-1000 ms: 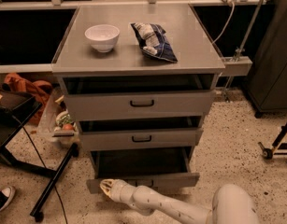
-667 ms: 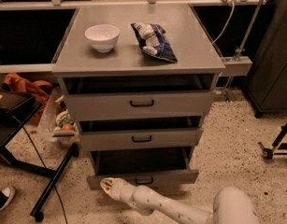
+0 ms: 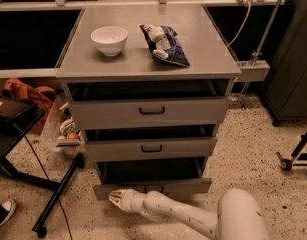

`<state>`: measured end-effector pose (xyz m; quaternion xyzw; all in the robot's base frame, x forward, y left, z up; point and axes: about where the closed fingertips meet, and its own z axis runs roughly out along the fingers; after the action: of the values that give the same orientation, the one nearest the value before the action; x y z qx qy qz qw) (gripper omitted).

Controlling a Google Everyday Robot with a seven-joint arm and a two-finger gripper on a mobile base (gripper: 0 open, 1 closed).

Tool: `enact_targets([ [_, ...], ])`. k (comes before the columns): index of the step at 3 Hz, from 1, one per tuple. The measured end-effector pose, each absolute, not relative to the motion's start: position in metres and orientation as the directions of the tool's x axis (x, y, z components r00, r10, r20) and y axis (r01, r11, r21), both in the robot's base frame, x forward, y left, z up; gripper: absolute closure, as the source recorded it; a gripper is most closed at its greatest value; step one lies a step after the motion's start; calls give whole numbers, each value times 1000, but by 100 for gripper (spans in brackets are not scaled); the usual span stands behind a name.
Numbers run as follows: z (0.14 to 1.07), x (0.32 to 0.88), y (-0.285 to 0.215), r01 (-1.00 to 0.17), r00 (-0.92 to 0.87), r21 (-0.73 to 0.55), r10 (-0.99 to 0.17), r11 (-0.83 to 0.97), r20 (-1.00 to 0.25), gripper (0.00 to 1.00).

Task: Close bottom drawer

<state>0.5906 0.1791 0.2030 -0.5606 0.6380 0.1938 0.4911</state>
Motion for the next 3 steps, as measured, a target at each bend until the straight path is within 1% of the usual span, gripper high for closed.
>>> enact_targets([
  [1, 184, 593, 167, -931, 64, -245, -539, 272, -840, 100],
  [2, 166, 598, 156, -941, 12, -192, -539, 278, -842, 81],
  [3, 158, 604, 154, -942, 6, -179, -520, 283, -854, 58],
])
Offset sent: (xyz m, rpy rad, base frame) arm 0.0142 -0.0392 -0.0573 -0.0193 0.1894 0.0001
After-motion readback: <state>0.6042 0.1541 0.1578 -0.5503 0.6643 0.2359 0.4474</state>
